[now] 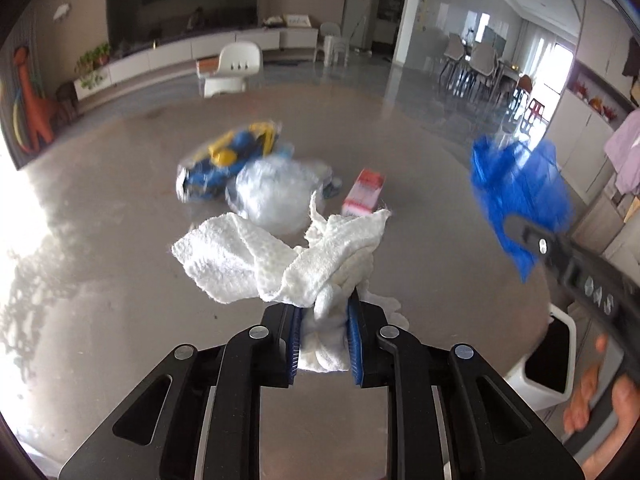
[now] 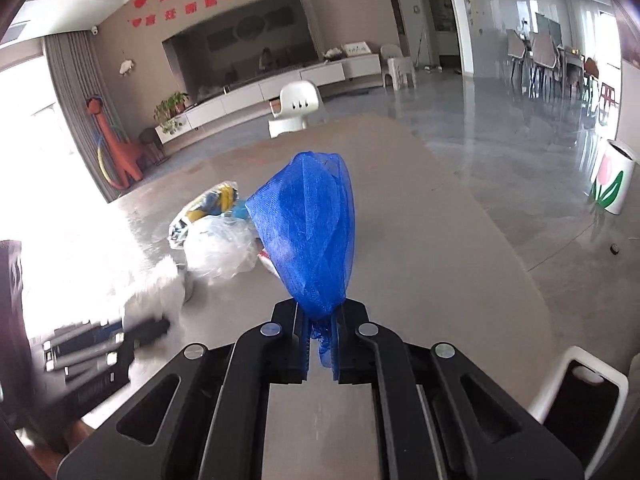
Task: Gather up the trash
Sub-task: 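Carry the tissue and mesh bag to the bin and open both tools, then move both tools back to the table toward the sock and pink box, then grasp the grey sock with the left tool while the right tool grasps the pink Hankey box, then carry the sock and pink box to the bin and open both tools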
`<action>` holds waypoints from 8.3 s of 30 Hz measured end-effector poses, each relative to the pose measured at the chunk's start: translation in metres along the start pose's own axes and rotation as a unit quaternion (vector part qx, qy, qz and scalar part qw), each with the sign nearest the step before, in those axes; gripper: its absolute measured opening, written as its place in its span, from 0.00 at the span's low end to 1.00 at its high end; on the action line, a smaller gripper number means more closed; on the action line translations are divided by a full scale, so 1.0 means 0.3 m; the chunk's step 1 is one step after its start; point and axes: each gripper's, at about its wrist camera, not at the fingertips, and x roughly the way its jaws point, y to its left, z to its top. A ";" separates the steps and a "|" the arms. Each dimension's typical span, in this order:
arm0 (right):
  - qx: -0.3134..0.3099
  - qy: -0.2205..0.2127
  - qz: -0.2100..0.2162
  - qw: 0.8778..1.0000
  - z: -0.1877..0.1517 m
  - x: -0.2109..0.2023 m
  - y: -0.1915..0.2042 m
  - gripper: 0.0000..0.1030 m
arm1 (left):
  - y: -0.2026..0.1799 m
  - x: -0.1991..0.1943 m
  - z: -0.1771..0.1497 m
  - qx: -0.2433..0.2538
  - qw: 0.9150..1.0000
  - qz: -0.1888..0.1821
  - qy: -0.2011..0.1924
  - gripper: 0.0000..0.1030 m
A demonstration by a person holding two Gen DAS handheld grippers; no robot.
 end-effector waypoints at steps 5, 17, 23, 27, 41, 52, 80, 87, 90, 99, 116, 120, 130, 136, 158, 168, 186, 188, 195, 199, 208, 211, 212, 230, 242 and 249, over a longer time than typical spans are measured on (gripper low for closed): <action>0.003 -0.014 -0.006 1.000 -0.024 -0.167 -0.024 0.09 | -0.088 -0.092 0.024 0.028 0.999 -0.017 -0.023 0.18; 0.009 -0.054 -0.083 0.995 -0.017 -0.430 -0.125 0.09 | -0.383 -0.173 0.048 0.078 0.993 -0.081 -0.037 0.18; 0.028 -0.061 -0.121 0.990 -0.053 -0.504 -0.224 0.09 | -0.563 -0.210 0.020 0.117 0.986 -0.109 -0.040 0.18; 0.042 -0.064 -0.138 0.988 -0.087 -0.533 -0.284 0.09 | -0.648 -0.207 0.000 0.134 0.982 -0.126 -0.035 0.18; 0.091 -0.064 -0.167 0.980 -0.233 -0.605 -0.462 0.09 | -0.886 -0.162 -0.066 0.202 0.968 -0.149 -0.010 0.18; 0.133 -0.052 -0.189 0.971 -0.315 -0.601 -0.611 0.09 | -1.049 -0.051 -0.134 0.233 0.957 -0.170 0.031 0.19; 0.256 0.074 -0.232 0.936 -0.552 -0.294 -0.919 0.42 | -1.274 0.459 -0.341 0.259 0.930 -0.182 0.189 0.28; 0.319 0.072 -0.245 0.913 -0.590 -0.344 -0.982 0.96 | -1.102 0.576 -0.280 0.056 0.936 -0.236 0.255 0.95; 0.296 0.067 -0.255 0.918 -0.577 -0.351 -0.939 0.96 | -1.085 0.576 -0.275 0.036 0.934 -0.237 0.264 0.95; 0.281 0.047 -0.291 0.913 -0.558 -0.388 -0.925 0.96 | -1.108 0.415 -0.226 0.109 0.946 -0.232 0.197 0.95; 0.215 -0.008 -0.293 0.932 -0.376 -0.511 -0.692 0.96 | -0.914 0.087 -0.060 0.130 0.973 -0.177 0.074 0.95; 0.186 -0.017 -0.281 0.941 -0.323 -0.521 -0.597 0.96 | -0.817 0.001 -0.023 0.133 0.979 -0.147 0.036 0.95; 0.070 -0.045 -0.209 0.974 -0.126 -0.418 -0.238 0.96 | -0.425 -0.147 0.063 0.082 0.995 -0.041 -0.029 0.95; 0.016 -0.038 -0.161 0.986 -0.041 -0.288 -0.049 0.96 | -0.183 -0.187 0.093 0.043 0.998 0.014 -0.049 0.95; -0.032 0.014 -0.111 0.993 0.078 0.296 0.261 0.96 | 0.317 0.111 0.127 0.002 0.998 0.058 -0.001 0.95; -0.025 0.051 -0.140 0.989 0.094 0.543 0.251 0.96 | 0.398 0.316 0.117 -0.036 0.997 0.041 0.050 0.95; -0.007 0.114 -0.109 0.987 0.062 0.630 0.197 0.33 | 0.359 0.354 0.142 -0.002 0.999 0.004 0.033 0.27; -0.013 0.098 -0.110 0.989 0.061 0.579 0.200 0.33 | 0.370 0.329 0.149 -0.017 0.999 -0.013 0.029 0.27; -0.016 0.058 -0.093 0.994 0.042 0.338 0.206 0.33 | 0.312 0.183 0.136 0.012 1.000 -0.018 -0.006 0.27; -0.031 0.030 -0.105 0.994 0.034 0.187 0.198 0.33 | 0.228 0.107 0.152 0.023 0.998 -0.046 -0.022 0.27; -0.017 -0.009 -0.132 0.991 0.015 -0.102 0.092 0.33 | -0.117 -0.052 0.154 0.072 0.990 -0.112 -0.048 0.27; -0.005 -0.018 -0.149 0.989 -0.013 -0.183 0.025 0.33 | -0.250 -0.104 0.109 0.101 0.984 -0.134 -0.052 0.27; 0.002 -0.021 -0.157 0.987 -0.026 -0.219 -0.010 0.33 | -0.310 -0.116 0.101 0.112 0.982 -0.143 -0.052 0.27; 0.093 -0.019 -0.268 0.959 -0.298 -0.523 -0.503 0.33 | -1.015 -0.055 -0.112 0.218 0.946 -0.239 0.017 0.27; 0.133 0.036 -0.262 0.955 -0.455 -0.435 -0.737 0.33 | -1.216 0.146 -0.211 0.255 0.936 -0.229 0.076 0.27; 0.139 0.063 -0.251 0.956 -0.493 -0.337 -0.822 0.33 | -1.271 0.252 -0.242 0.261 0.941 -0.195 0.092 0.28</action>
